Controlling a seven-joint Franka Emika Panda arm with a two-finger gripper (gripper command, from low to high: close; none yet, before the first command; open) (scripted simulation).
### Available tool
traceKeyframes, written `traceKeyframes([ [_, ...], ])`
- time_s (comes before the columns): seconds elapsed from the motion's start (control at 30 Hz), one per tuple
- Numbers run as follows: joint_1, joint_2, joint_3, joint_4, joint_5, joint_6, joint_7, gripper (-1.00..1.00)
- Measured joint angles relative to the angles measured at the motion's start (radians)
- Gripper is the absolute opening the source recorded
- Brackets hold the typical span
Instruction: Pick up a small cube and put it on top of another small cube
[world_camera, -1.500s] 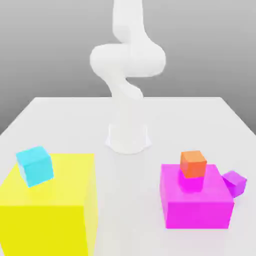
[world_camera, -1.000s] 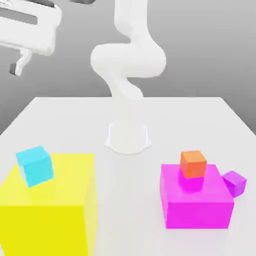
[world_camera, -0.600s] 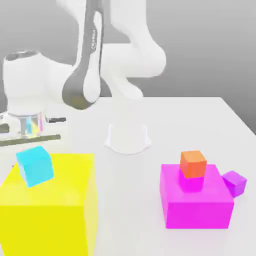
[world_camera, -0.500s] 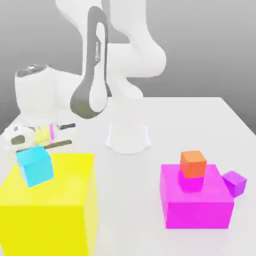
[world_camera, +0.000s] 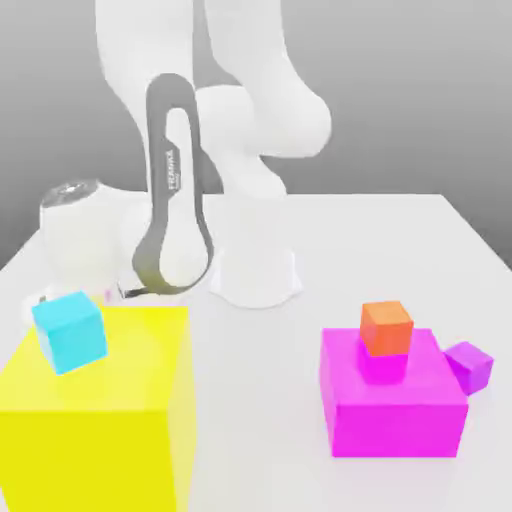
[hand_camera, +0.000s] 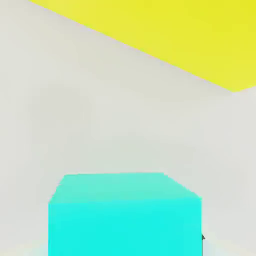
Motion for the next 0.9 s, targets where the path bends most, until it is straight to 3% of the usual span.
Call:
traceKeyframes([
  [0.13,0.033,-0.143,-0.09,-0.031,-0.247,-0.101,0.181,-1.0],
  [0.2,0.055,-0.159,-0.082,-0.014,-0.263,-0.116,0.194,-1.0],
  [0.4,0.021,-0.246,-0.11,0.053,-0.239,-0.194,0.193,-1.0],
  [0.67,0.022,-0.391,-0.182,0.161,-0.044,-0.439,0.168,-1.0],
  [0.9,0.044,-0.392,-0.085,0.313,-0.123,-0.633,0.404,-1.0],
])
